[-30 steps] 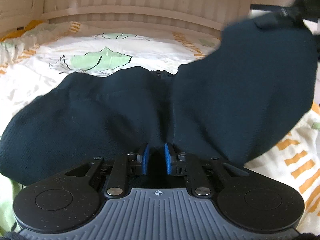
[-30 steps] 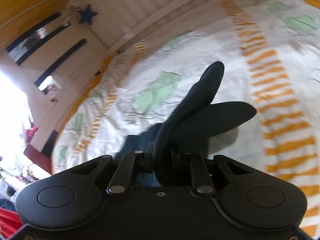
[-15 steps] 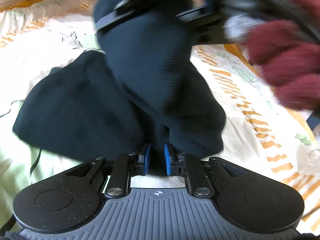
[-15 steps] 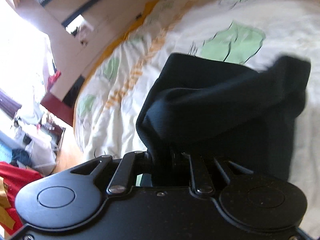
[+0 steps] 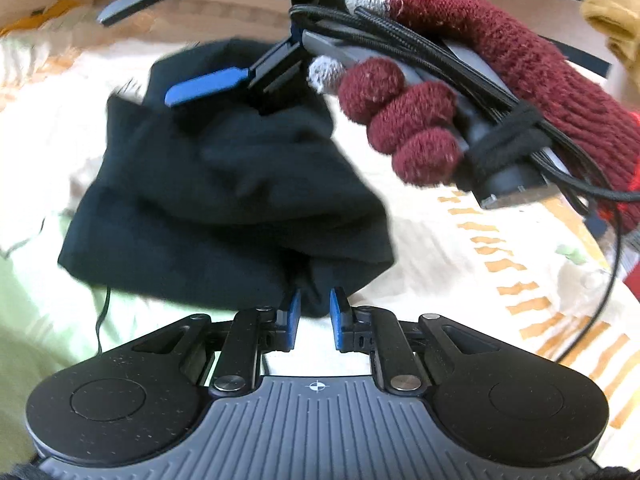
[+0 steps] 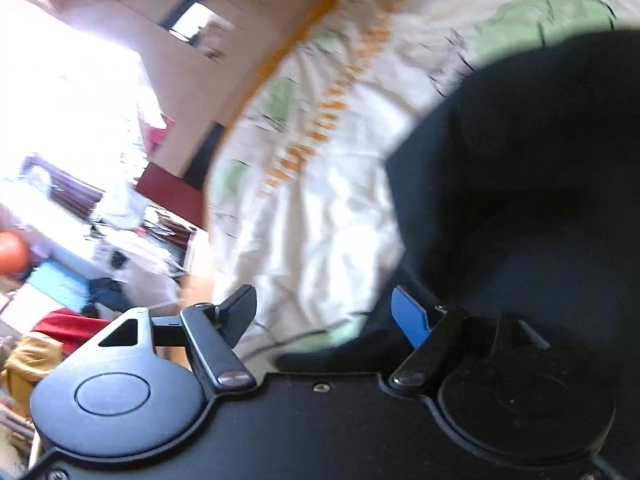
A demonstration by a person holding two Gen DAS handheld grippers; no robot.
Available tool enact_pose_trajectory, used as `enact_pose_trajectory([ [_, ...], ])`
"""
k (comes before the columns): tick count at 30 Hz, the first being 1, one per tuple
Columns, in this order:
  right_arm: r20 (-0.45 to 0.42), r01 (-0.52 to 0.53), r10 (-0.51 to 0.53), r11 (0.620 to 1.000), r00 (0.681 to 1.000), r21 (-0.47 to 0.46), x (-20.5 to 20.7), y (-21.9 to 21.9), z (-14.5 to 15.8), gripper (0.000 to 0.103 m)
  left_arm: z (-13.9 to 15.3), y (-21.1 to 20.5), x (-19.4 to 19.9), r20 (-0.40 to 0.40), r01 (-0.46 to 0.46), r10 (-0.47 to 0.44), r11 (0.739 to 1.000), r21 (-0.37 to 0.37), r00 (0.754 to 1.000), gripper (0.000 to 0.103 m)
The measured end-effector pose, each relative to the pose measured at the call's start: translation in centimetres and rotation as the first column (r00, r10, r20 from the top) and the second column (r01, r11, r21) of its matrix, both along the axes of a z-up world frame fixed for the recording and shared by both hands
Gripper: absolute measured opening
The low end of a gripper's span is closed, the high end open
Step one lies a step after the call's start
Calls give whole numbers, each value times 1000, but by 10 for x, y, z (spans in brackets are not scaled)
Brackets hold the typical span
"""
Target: Fold large clothes
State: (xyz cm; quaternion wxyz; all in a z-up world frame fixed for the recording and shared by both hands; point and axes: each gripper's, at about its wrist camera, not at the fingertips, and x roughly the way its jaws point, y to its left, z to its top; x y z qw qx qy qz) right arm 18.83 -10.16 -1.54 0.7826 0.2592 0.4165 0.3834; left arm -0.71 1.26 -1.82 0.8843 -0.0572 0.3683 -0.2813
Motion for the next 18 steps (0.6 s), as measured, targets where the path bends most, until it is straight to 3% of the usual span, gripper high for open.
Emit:
enact_pose_trajectory([
  [6,138,90,-95,995,986,42,-28,-53,44,80,31,-8,-17,176,117,-119,993,22,977,16],
  [11,246,268,-253,963,936,-25,-48,-96,59,82,48,-24,-11,327,143,-161,987,78,931,16],
  [15,287,378,-337,920,897,-104,-66,-116,49,79,47,-33,8,353,107,-139,988,111,925,16],
  [18,287,413,-356,895,889,-169,-71,-118,34,66,31,-30,20,345,52,-102,987,152,933,16],
])
